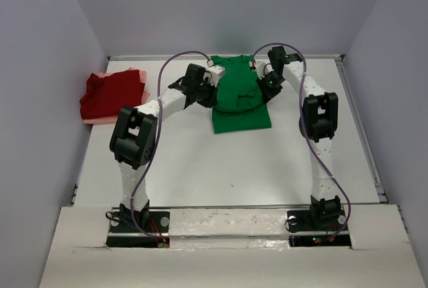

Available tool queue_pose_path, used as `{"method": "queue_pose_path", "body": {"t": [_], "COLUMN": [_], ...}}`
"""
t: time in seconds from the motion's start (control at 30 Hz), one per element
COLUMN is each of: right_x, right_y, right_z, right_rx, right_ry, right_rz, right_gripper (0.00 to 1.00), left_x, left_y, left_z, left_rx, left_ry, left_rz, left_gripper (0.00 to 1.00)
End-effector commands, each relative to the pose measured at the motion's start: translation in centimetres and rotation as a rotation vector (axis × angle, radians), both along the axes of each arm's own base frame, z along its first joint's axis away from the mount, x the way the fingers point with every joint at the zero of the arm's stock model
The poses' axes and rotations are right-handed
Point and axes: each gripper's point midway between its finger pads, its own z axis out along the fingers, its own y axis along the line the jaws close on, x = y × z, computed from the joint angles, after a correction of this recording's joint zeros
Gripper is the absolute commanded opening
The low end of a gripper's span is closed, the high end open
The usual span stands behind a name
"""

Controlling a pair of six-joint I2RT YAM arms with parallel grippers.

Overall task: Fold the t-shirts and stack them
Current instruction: Fold the rectangle-folded T-shirt at the center of the board.

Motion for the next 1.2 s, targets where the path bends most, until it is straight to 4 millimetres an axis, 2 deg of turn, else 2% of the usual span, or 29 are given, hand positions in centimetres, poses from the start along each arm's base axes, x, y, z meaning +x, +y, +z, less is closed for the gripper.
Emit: {"method": "queue_pose_path", "body": {"t": [0.0,0.17,0.2,0.23,0.27,0.33,0.37,0.4,0.43,0.47,0.5,0.57,0.6,0.67,0.7,0.77,0.8,0.83,0.9,0.93,0.97,1.0,1.03,1.07,1.1,1.13,1.17], "right_x": [1.6,2.1,2.2,2.2,2.3,2.5,2.7,2.7,2.9,3.0,3.1,3.4,3.7,3.9,4.0,3.9,3.9,3.1,2.2,0.8,0.2,-0.6,-1.3,-1.8,-3.1,-3.8,-4.4], "right_y": [0.0,-0.1,-0.1,-0.1,-0.1,-0.1,-0.2,-0.3,-0.3,-0.4,-0.5,-0.8,-1.1,-1.3,-1.4,-1.2,-1.1,-0.7,-0.4,-0.1,0.1,0.4,0.4,0.2,0.5,0.6,0.6], "right_z": [1.3,1.1,1.1,1.3,1.5,2.0,2.6,2.9,3.8,4.3,4.8,5.9,7.3,8.8,10.7,12.7,13.8,15.7,17.1,18.1,18.5,18.6,18.4,18.1,17.5,17.0,16.5], "right_rx": [0.009,0.002,0.001,0.0,0.001,-0.001,-0.002,-0.006,-0.006,-0.01,-0.014,-0.031,-0.039,-0.046,-0.042,-0.022,-0.006,0.028,0.057,0.085,0.099,0.122,0.124,0.115,0.115,0.121,0.118], "right_ry": [-0.062,-0.071,-0.075,-0.08,-0.086,-0.1,-0.116,-0.122,-0.145,-0.157,-0.17,-0.199,-0.234,-0.268,-0.312,-0.35,-0.377,-0.408,-0.428,-0.428,-0.425,-0.412,-0.395,-0.383,-0.345,-0.317,-0.296], "right_rz": [0.011,0.014,0.015,0.014,0.014,0.013,0.011,0.011,0.009,0.008,0.008,0.004,-0.003,-0.01,-0.017,-0.034,-0.035,-0.026,-0.019,0.0,0.008,0.02,0.029,0.032,0.04,0.05,0.057], "right_gripper": [0.0,0.0,0.08,0.21,0.48,0.69,0.78,0.81,0.88,0.9,0.92,0.96,0.97,0.99,0.99,0.99,1.0,1.0,1.0,0.97,0.94,0.89,0.81,0.54,0.4,0.25,0.03], "left_x": [1.7,2.3,2.3,2.4,2.4,2.6,2.6,2.7,3.0,3.3,3.5,4.1,4.4,4.8,5.1,5.2,5.2,5.2,5.0,4.8,4.6,4.0,3.6,3.1,2.6,2.2,1.6], "left_y": [-0.7,-0.5,-0.7,-0.9,-1.0,-1.1,-1.2,-1.2,-1.2,-0.9,-1.0,-0.6,-0.1,0.3,1.3,2.0,3.3,4.0,5.4,7.0,7.9,9.0,9.7,10.4,11.0,12.4,13.2], "left_z": [2.2,2.0,1.9,2.0,2.1,2.5,3.2,3.7,4.5,5.7,6.1,9.0,10.6,13.3,15.0,17.5,19.2,20.0,21.1,21.7,21.8,22.9,22.8,20.8,20.4,21.3,18.9], "left_rx": [-0.019,-0.01,-0.013,-0.013,-0.009,-0.001,0.001,0.002,0.009,0.017,0.018,0.024,0.035,0.049,0.074,0.085,0.115,0.149,0.194,0.235,0.26,0.272,0.269,0.277,0.264,0.233,0.242], "left_ry": [-0.083,-0.116,-0.113,-0.12,-0.123,-0.141,-0.162,-0.173,-0.201,-0.238,-0.251,-0.326,-0.369,-0.44,-0.482,-0.536,-0.58,-0.612,-0.646,-0.67,-0.679,-0.709,-0.709,-0.67,-0.658,-0.676,-0.635], "left_rz": [-0.009,0.01,0.002,-0.002,-0.003,-0.002,-0.006,-0.001,0.008,0.025,0.02,0.045,0.07,0.089,0.139,0.17,0.216,0.23,0.27,0.323,0.331,0.34,0.345,0.328,0.321,0.332,0.323], "left_gripper": [0.0,0.0,0.0,0.05,0.11,0.26,0.29,0.32,0.35,0.37,0.41,0.55,0.59,0.71,0.78,0.84,0.87,0.89,0.9,0.93,0.95,0.96,0.98,0.99,0.99,0.99,0.99]}}
